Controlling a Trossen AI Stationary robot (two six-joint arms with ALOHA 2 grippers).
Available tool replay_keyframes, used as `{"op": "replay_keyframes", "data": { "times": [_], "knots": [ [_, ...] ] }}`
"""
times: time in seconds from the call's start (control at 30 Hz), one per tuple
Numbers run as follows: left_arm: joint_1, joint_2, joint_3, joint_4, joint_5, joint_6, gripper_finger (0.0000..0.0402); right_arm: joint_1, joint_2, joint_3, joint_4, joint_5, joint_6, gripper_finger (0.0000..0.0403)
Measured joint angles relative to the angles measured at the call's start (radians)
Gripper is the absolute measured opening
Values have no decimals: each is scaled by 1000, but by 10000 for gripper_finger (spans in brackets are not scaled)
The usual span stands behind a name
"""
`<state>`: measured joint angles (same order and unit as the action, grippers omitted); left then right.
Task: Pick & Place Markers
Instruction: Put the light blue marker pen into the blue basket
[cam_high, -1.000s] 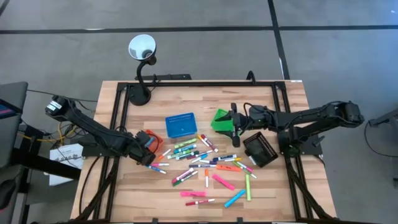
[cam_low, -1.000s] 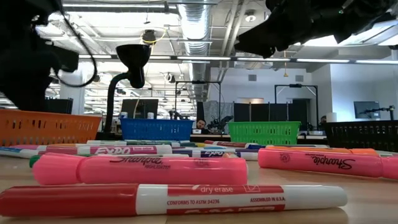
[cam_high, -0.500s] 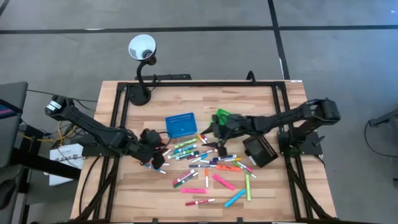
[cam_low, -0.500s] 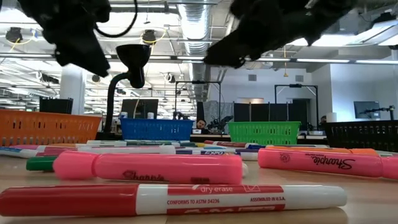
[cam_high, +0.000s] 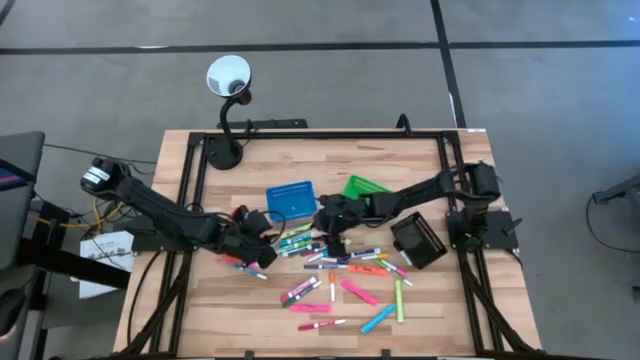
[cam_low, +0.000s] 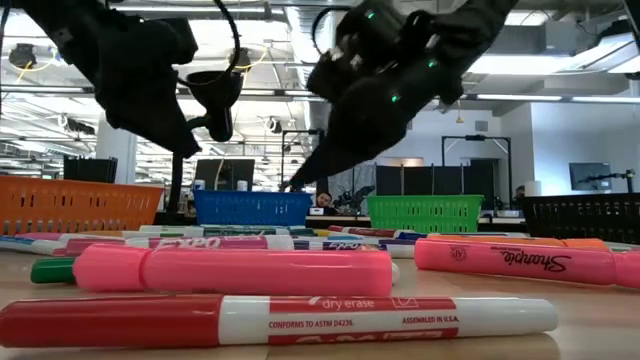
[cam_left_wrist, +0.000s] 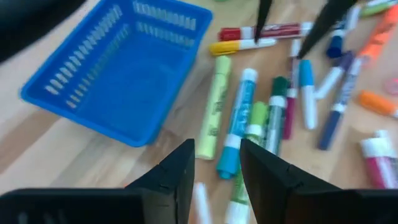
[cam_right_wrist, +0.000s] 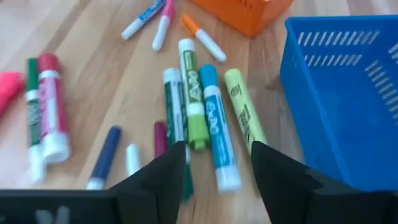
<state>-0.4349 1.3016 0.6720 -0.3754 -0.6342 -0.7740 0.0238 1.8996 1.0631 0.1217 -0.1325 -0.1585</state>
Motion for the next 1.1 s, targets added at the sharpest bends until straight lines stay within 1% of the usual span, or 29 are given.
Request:
{"op": "replay_keyframes", "data": {
  "times": [0.13, 0.17, 0.23, 0.3, 0.4, 0.43, 0.63, 0.7, 0.8, 1.03, 1.1],
  "knots": [
    [22, 32, -4, 34, -22, 56, 124, 0, 61, 46, -30, -2, -6, 149],
    [30, 44, -1, 63, -22, 59, 124, 0, 69, 54, -48, -2, -7, 145],
    [35, 48, -10, 53, -20, 69, 124, 0, 96, 79, -68, -3, -7, 138],
    [41, 68, -11, 92, -19, 85, 124, 0, 106, 86, -101, -1, -7, 133],
    [44, 64, -32, 89, -18, 89, 124, -6, 135, 112, -82, 1, -7, 126],
    [48, 70, -33, 99, -19, 89, 124, -6, 133, 106, -110, 1, -7, 124],
    [60, 31, -57, 114, -16, 90, 124, -6, 195, 136, -99, 1, -40, 121],
    [64, 27, -55, 139, -20, 90, 124, -7, 195, 137, -103, -2, -52, 120],
    [62, 4, -69, 124, -21, 89, 124, -7, 196, 138, -107, 0, -54, 113],
    [62, -4, -78, 147, -21, 89, 124, -6, 170, 137, -130, 2, -60, 61],
    [62, -3, -77, 152, -22, 89, 124, -6, 156, 150, -155, 4, -59, 58]
  ]
}}
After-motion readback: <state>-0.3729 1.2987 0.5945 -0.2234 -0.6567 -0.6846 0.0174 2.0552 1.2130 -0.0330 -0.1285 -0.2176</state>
